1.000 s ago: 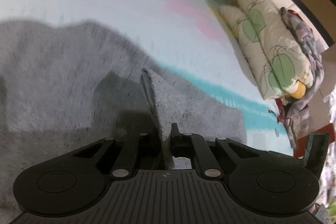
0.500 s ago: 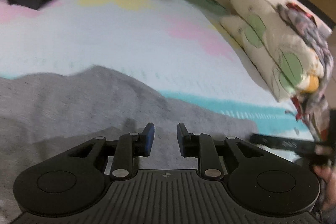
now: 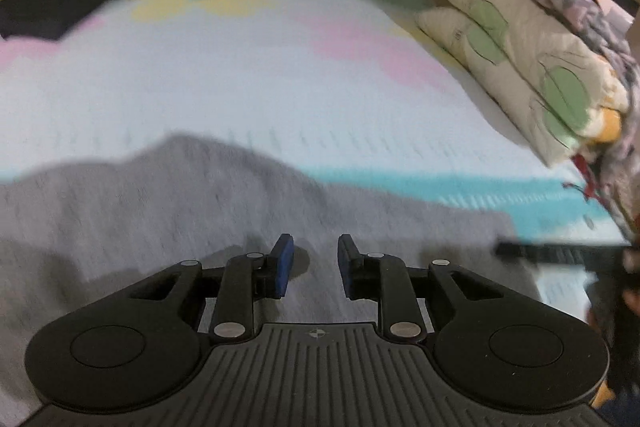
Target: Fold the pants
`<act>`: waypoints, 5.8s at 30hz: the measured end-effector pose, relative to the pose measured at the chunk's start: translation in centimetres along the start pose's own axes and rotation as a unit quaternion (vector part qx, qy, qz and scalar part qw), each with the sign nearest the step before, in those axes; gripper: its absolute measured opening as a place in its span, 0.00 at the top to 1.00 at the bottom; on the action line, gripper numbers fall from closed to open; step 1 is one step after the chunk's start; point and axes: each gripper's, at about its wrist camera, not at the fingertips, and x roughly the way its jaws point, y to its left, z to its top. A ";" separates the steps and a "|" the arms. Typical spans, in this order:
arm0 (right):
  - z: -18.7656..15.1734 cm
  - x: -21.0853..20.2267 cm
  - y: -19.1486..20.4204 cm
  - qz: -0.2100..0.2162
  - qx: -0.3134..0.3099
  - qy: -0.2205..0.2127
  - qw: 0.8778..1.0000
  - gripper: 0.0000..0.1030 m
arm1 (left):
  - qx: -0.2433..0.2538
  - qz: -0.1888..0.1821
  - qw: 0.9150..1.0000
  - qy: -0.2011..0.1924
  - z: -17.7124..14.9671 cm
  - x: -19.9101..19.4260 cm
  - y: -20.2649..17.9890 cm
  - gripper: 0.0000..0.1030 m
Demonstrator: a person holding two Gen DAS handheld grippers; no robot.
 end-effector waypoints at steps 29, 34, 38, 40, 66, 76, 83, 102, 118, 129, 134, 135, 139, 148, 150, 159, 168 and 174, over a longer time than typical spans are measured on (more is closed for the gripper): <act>-1.2 1.5 1.2 0.018 -0.044 0.042 0.998 0.01 | -0.053 0.031 0.998 -0.011 2.6 -0.7 1.9 0.72; -1.2 1.5 1.5 0.013 -0.045 0.044 0.998 0.01 | -0.042 0.030 0.998 0.035 -2.4 -2.5 0.5 0.72; -0.6 0.9 1.8 -0.012 -0.037 0.038 0.999 0.01 | -0.027 0.047 0.998 0.044 -6.0 -2.8 0.2 0.70; -0.3 -0.5 2.0 -0.039 -0.026 0.001 0.999 0.01 | -0.018 0.052 0.998 0.042 -6.5 -3.4 0.1 0.69; -4.5 -0.1 12.3 0.021 -0.130 0.047 0.990 0.00 | -0.261 0.174 0.940 -0.133 -1.7 -18.0 20.3 0.60; -4.5 -0.1 12.3 0.023 -0.135 0.037 0.990 0.00 | -0.218 0.133 0.967 0.013 5.7 -11.2 25.9 0.59; -4.4 0.3 12.6 0.022 -0.135 0.033 0.990 0.00 | -0.125 0.175 0.968 0.126 7.8 -5.3 25.8 0.56; -4.4 0.5 12.6 0.022 -0.129 0.032 0.991 0.00 | -0.318 0.252 0.914 0.006 1.8 -12.4 32.5 0.86; -4.8 0.2 12.8 0.017 -0.132 0.021 0.991 0.00 | -0.343 0.124 0.925 -0.104 -6.8 -18.1 21.9 0.51; -5.7 -0.5 12.4 0.025 -0.144 0.003 0.989 0.00 | -0.361 0.145 0.915 -0.108 -13.1 -16.9 17.9 0.48; -5.4 -0.6 12.3 0.027 -0.146 0.005 0.989 0.00 | -0.379 0.131 0.909 -0.115 -13.8 -15.8 18.7 0.35; -5.4 -0.6 12.3 0.027 -0.146 0.005 0.989 0.00 | -0.376 0.128 0.909 -0.127 -13.7 -15.7 18.7 0.29; -5.3 -0.5 12.4 0.028 -0.146 0.003 0.989 0.00 | -0.355 0.132 0.913 -0.150 -13.0 -14.9 19.0 0.28; -5.5 -0.5 12.4 0.026 -0.145 -0.003 0.989 0.00 | -0.339 0.122 0.912 -0.195 -11.1 -12.3 21.7 0.28; -5.5 -0.5 12.4 0.025 -0.144 -0.004 0.989 0.00 | -0.344 0.112 0.908 -0.210 -10.9 -12.0 22.5 0.28; -5.4 -0.2 12.7 0.022 -0.139 -0.007 0.990 0.00 | -0.359 0.095 0.905 -0.208 -9.7 -11.7 24.0 0.38; -4.2 -1.6 13.3 0.036 -0.125 -0.013 0.991 0.01 | -0.343 0.117 0.909 -0.204 -9.7 -12.8 23.0 0.72; -5.6 -3.8 17.5 0.088 -0.214 -0.050 0.971 0.01 | -0.334 0.122 0.912 -0.206 -9.7 -13.0 22.8 0.72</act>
